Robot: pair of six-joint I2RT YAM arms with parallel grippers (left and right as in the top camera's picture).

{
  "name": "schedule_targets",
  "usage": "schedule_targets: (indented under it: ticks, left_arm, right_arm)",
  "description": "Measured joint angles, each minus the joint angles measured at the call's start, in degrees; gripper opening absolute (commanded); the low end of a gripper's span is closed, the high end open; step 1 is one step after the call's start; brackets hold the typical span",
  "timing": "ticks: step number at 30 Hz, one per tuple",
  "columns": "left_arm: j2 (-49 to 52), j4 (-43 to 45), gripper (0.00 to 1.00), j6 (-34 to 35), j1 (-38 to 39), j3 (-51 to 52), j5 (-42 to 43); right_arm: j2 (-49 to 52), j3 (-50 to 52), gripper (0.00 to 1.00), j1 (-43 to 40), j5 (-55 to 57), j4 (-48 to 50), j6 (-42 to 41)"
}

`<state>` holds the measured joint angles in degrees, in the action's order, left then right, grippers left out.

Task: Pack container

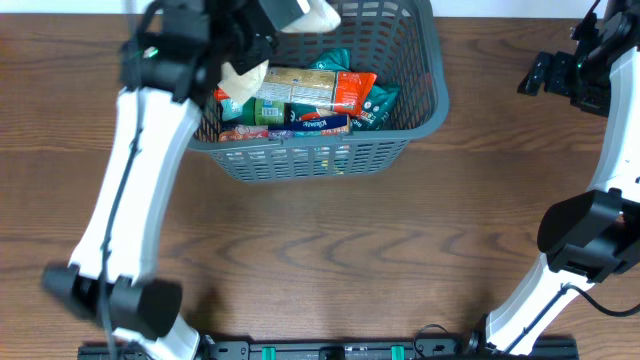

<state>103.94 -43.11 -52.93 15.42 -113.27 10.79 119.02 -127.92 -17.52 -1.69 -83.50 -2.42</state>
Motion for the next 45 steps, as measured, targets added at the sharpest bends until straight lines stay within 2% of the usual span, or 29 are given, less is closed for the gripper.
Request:
schedule_targets:
  ticks: [7,12,13,15,16,19,22,23,25,29,32,35,37,39,45]
  left_arm:
    - [13.6,0.0,0.06,-3.0,-0.2,0.0,0.0]
    - [18.9,-0.6,0.06,-3.5,-0.3,0.1,0.0]
    - [19.1,-0.8,0.09,-3.5,-0.3,0.1,0.0]
    - [19.2,-1.7,0.28,-3.5,-0.3,0.1,0.0]
    - [19.2,-2.2,0.32,-3.7,-0.3,0.1,0.0]
    - [19.2,-2.8,0.43,-3.7,-0.3,0.1,0.0]
    - [19.2,-2.6,0.46,-3.3,-0.3,0.1,0.0]
    - [19.2,-2.6,0.52,-2.9,-0.3,0.1,0.0]
    - [18.8,-2.6,0.59,-1.4,-0.3,0.1,-0.1]
    - [14.7,-3.0,0.68,2.7,-0.3,0.4,-2.3]
    - [7.6,-3.0,0.74,6.8,-0.6,0.4,-5.5]
    - [-0.9,-2.9,0.75,12.0,-1.8,0.4,-7.9]
    - [-6.3,-3.0,0.75,15.8,-3.9,0.2,-8.9]
    - [-10.2,-3.2,0.81,18.8,-6.4,-0.1,-9.5]
    - [-15.9,-8.2,0.81,26.6,-14.9,-0.2,-9.7]
  right_arm:
    - [0.0,0.0,0.99,0.0,0.0,0.0,0.0]
    - [0.0,0.0,0.99,0.0,0.0,0.1,0.0]
    - [0.0,0.0,0.99,0.0,0.0,0.2,0.0]
    - [0.0,0.0,0.99,0.0,0.0,0.2,0.0]
    - [0.0,0.0,0.99,0.0,0.0,0.2,0.0]
    - [0.0,0.0,0.99,0.0,0.0,0.4,0.0]
    - [0.0,0.0,0.99,0.0,0.0,0.5,0.0]
    - [0.0,0.0,0.99,0.0,0.0,0.5,0.0]
    - [0.0,0.0,0.99,0.0,0.0,0.6,0.1]
    - [0.0,0.0,0.99,0.0,0.0,1.6,2.1]
    - [0.0,0.1,0.99,0.0,0.0,4.8,3.2]
    - [0.0,0.1,0.99,0.0,0.0,9.7,3.7]
    - [0.0,0.0,0.99,0.0,-0.7,12.2,4.0]
    - [0.0,-0.4,0.99,0.0,-3.1,13.7,4.2]
    - [-0.7,-1.5,0.99,0.0,-6.3,13.9,4.3]
